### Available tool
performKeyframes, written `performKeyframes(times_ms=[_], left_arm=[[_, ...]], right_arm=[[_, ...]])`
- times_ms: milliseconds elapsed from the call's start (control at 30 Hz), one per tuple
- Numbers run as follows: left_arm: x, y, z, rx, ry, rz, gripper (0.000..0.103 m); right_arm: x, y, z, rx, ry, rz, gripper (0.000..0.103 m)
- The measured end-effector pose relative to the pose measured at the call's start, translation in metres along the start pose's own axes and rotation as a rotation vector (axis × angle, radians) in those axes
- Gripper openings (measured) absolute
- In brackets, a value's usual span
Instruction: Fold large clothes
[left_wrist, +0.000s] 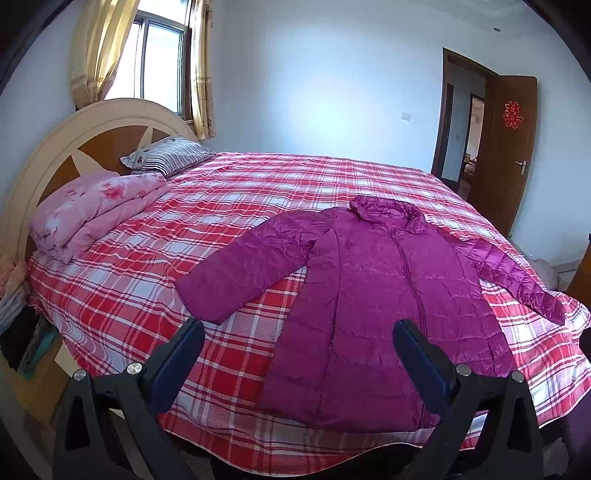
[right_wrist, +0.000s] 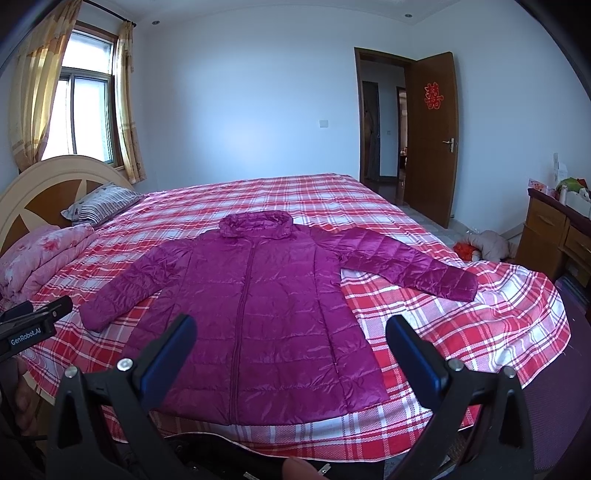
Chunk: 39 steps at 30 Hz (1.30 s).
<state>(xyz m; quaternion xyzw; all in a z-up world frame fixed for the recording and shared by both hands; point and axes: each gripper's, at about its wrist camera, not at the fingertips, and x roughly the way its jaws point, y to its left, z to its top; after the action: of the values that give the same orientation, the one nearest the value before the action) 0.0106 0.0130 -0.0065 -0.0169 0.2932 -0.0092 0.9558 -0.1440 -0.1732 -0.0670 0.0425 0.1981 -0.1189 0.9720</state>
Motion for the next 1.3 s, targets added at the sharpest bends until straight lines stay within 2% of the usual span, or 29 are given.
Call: performKeyframes(times_ms=[1300], left_arm=[[0.0073, -0.0027, -0.0056, 0.015, 0.023, -0.011, 0.102]], right_arm=[[0.0093, 0.0054, -0.0062, -0.002, 0.044, 0.025, 0.103]])
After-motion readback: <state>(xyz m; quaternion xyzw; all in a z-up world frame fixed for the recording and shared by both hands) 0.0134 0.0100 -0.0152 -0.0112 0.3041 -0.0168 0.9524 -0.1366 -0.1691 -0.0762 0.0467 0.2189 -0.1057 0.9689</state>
